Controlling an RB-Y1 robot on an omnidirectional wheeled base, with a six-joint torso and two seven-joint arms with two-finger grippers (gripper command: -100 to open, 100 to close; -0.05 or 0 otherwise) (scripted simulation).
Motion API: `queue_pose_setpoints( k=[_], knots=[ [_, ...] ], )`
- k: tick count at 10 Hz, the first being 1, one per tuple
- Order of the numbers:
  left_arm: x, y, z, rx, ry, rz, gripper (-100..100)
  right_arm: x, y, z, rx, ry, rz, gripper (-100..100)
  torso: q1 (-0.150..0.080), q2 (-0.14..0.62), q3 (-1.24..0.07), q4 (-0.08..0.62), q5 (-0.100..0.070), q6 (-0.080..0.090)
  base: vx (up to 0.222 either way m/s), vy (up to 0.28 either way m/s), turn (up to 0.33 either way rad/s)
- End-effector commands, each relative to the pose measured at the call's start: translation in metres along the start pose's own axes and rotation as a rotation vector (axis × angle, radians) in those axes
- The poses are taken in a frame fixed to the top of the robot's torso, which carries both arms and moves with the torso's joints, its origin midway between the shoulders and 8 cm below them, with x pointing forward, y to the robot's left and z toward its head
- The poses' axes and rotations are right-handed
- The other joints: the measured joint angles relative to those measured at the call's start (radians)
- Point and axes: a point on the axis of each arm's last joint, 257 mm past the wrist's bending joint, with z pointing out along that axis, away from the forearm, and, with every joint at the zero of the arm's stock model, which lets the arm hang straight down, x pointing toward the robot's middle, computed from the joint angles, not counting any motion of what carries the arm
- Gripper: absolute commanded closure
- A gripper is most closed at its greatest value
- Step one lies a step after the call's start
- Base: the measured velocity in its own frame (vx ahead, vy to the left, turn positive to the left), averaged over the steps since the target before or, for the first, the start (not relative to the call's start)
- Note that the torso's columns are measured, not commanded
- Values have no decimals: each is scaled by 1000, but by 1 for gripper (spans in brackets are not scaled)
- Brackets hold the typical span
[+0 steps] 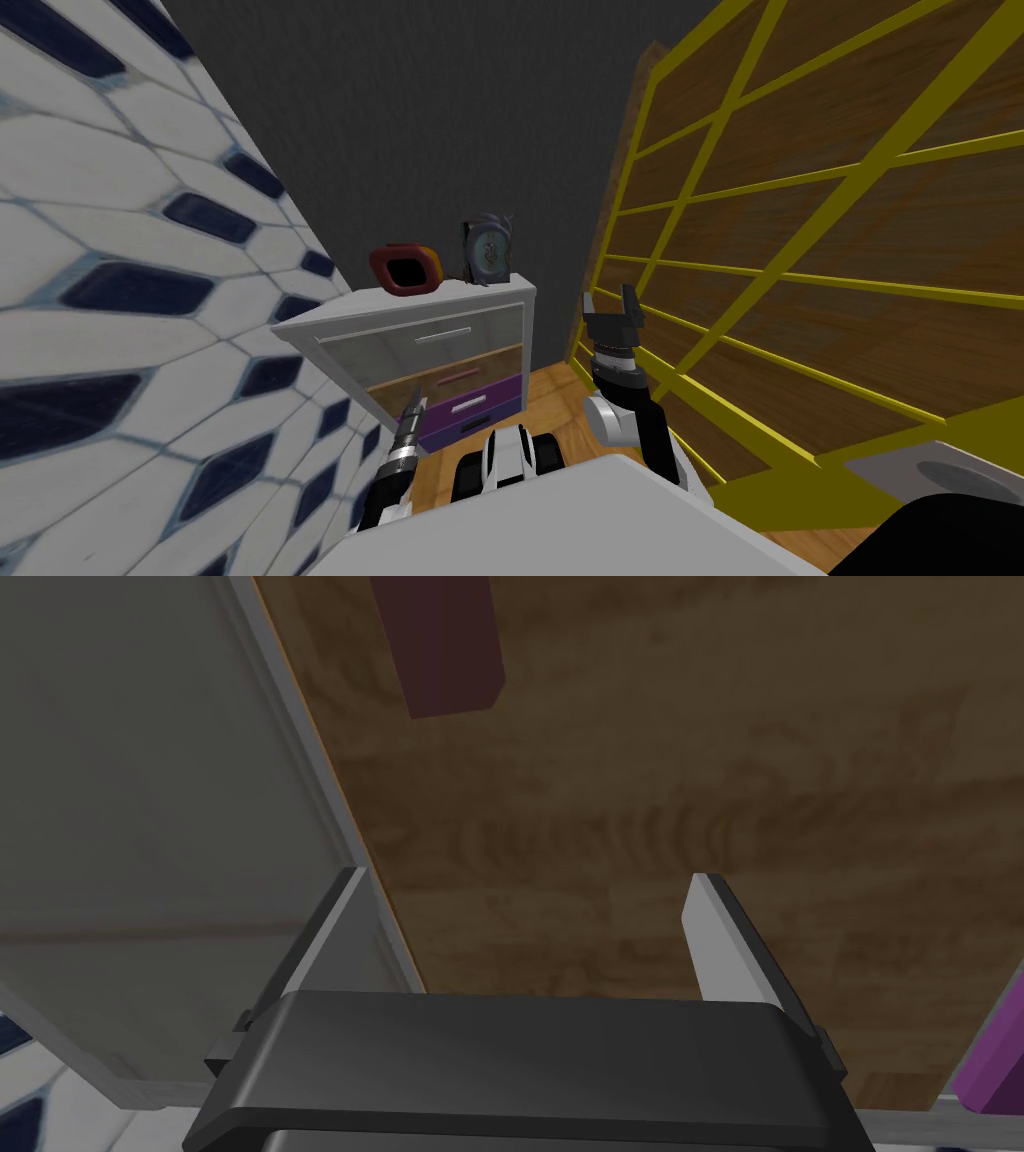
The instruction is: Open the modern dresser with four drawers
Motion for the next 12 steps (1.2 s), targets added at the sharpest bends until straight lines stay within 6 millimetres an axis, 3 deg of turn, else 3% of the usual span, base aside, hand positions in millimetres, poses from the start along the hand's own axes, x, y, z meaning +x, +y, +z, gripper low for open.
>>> queue_pose_setpoints(
  k=[1,4,10,11,12],
  knots=[
    [5,0,13,-13,0,-10,-100,0,0,0,0,0,0,0,-1,0,0,0,0,0,-45,-25,22],
    [2,-5,31,-19,6,4,-100,0,0,0,0,0,0,0,0,-1,0,0,0,0,-50,-34,26],
    [67,-14,34,-20,-21,-151,-100,0,0,0,0,0,0,0,1,-1,-1,0,0,0,-14,-10,6],
    [74,-14,34,-21,-24,-169,-100,0,0,0,0,0,0,0,0,-1,0,0,0,0,0,0,0],
    [67,-16,34,-20,-22,-156,-100,0,0,0,0,0,0,0,0,-1,0,0,0,0,0,0,0]
  ],
)
